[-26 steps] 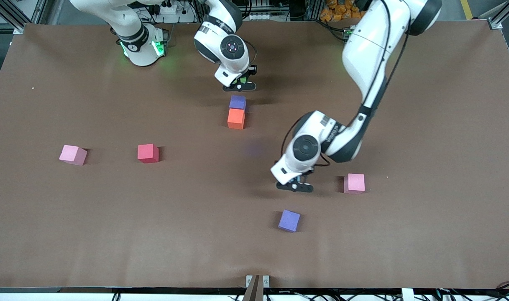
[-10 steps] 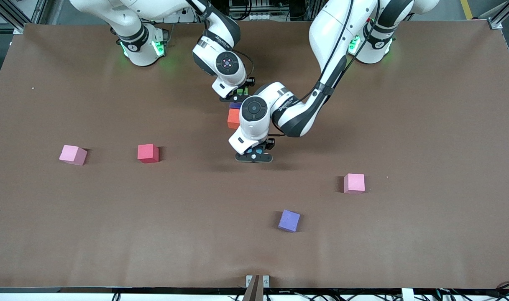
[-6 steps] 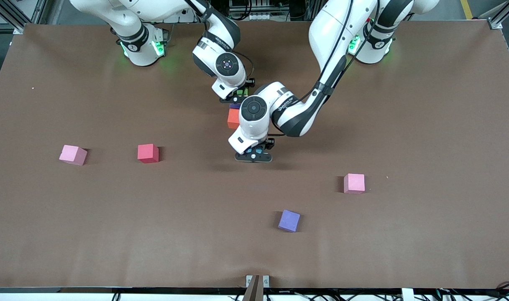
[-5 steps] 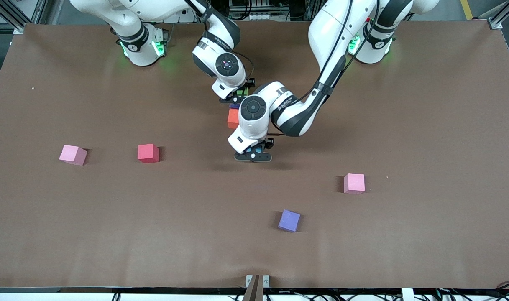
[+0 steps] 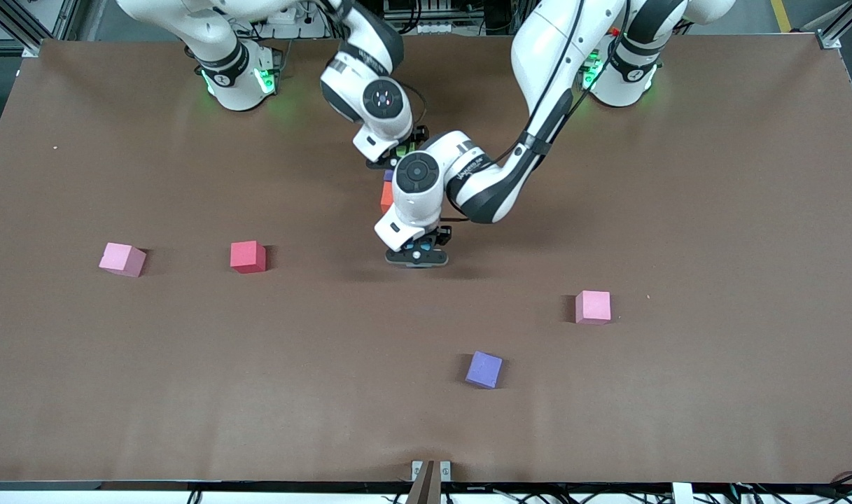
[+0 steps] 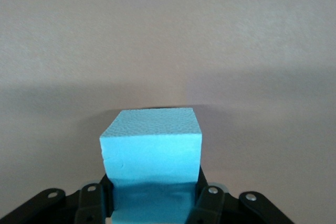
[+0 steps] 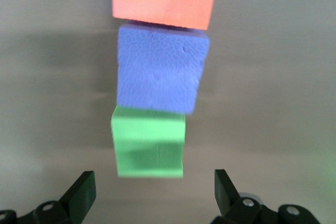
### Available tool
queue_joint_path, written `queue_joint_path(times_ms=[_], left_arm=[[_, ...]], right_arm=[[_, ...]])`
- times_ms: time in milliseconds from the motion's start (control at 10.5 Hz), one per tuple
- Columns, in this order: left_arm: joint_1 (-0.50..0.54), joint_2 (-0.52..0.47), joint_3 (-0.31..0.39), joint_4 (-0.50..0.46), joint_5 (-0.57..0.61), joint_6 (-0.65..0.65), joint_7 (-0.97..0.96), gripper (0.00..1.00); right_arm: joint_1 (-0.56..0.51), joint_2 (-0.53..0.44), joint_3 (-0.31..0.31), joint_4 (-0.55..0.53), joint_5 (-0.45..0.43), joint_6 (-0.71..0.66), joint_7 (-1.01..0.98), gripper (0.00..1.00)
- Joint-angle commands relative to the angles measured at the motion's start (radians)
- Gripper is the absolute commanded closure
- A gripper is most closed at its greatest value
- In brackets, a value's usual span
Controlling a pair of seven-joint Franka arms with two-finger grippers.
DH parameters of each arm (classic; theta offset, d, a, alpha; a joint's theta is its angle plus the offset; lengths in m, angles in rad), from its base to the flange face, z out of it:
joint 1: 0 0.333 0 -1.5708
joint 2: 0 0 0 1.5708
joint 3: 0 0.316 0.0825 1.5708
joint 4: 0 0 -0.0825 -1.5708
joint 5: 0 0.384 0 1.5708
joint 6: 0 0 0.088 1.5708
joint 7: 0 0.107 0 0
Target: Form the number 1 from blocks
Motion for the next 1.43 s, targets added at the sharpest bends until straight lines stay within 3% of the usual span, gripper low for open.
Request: queue_joint_path(times_ms=[0,190,667,1048,1333], left_arm=[[-0.036,0.000,0.006,-0.001,-0.017,0.013,-0.019,1.00],[-0.053,0.003,0.006,-0.001,-0.019,0.025,-0.019,1.00],[-0.090,0.018,0.002,0.001,-0.020,0.048,-0.032,1.00],[-0.107,0.032,-0.001,0.004,-0.023,0.048,-0.082,1.00],[-0.110,0.034,-0.001,0.007,-0.025,0.048,-0.084,1.00]], right_arm=[[-0.062,-0.207,0.073,-0.012,0.059,-0.128,0.025,0.00],[-0.093,-0.339,0.087,0.021,0.099,-0.247,0.022,0.00],[-0.108,-0.467,0.078,0.181,0.133,-0.521,0.022,0.00],[-0.147,-0.498,-0.017,0.342,0.138,-0.682,0.004,0.00],[-0.226,-0.503,-0.089,0.410,0.126,-0.691,-0.077,0.00]])
